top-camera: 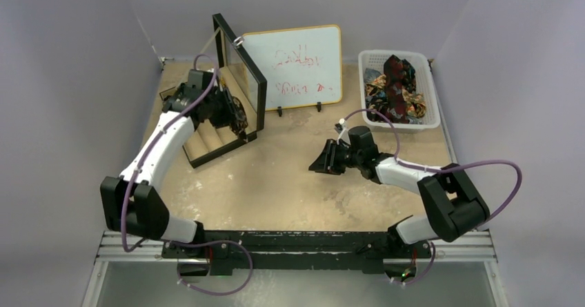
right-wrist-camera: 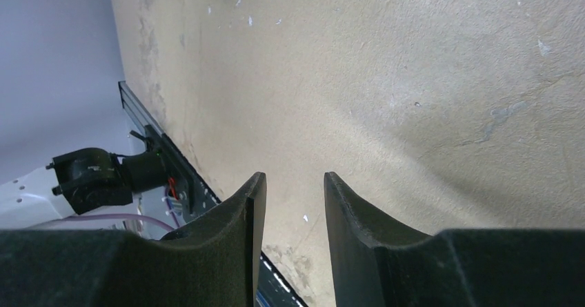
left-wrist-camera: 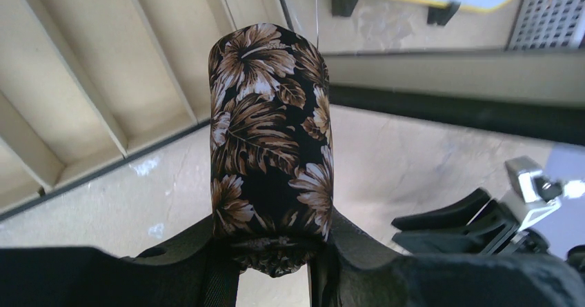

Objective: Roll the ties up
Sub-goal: Pick up the tie at the center of the board, then place the tie in the storage box.

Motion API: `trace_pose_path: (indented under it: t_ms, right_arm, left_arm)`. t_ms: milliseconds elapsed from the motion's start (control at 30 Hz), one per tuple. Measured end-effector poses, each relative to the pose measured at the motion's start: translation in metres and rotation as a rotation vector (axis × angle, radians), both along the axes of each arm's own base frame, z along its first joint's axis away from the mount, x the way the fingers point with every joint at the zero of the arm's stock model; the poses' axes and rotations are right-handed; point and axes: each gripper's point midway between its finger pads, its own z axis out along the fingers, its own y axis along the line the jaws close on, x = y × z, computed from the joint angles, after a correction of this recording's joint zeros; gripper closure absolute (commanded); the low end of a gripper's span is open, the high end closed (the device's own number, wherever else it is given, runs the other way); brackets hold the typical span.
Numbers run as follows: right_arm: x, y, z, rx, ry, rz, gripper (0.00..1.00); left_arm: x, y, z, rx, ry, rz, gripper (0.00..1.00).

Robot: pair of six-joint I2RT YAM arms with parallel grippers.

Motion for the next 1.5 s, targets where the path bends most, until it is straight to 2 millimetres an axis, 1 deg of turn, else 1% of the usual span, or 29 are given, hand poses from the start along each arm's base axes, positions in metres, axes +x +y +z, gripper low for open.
trace_pose_path:
  t_ms: [100,167,233,400,600,833,1100,1300,1500]
  right_arm:
    - [-0.001,0.000,0.000,0.000,0.000,0.008,0.61]
    - [-0.002,0.000,0.000,-0.001,-0.001,0.012,0.61]
    - [-0.002,-0.001,0.000,-0.002,-0.004,0.015,0.61]
    - [-0.002,-0.001,0.000,-0.005,-0.009,0.018,0.61]
    - [-0.002,-0.002,-0.001,-0.009,-0.011,0.022,0.61]
    - [-0.002,-0.004,-0.002,-0.014,-0.016,0.025,0.61]
    - [-0.003,-0.006,-0.004,-0.030,-0.017,0.036,0.62]
    - [-0.004,-0.008,-0.006,-0.036,-0.007,0.034,0.62]
    - [-0.004,-0.008,-0.006,-0.036,-0.007,0.034,0.62]
  left_arm:
    - [0.022,0.009,0.003,-0.031,0.012,0.005,1.00]
    - [0.039,0.012,-0.001,-0.051,0.028,0.000,1.00]
    - [0.050,0.012,-0.010,-0.072,0.060,-0.010,1.00]
    - [0.066,0.012,-0.038,-0.112,0.148,-0.030,1.00]
    - [0.075,0.014,-0.059,-0.114,0.213,-0.033,1.00]
    - [0.079,0.020,-0.078,-0.076,0.268,-0.027,1.00]
    - [0.081,0.025,-0.093,-0.044,0.327,-0.010,1.00]
    - [0.091,0.030,-0.104,-0.011,0.385,0.009,1.00]
    - [0.085,0.033,-0.115,0.008,0.462,0.025,1.00]
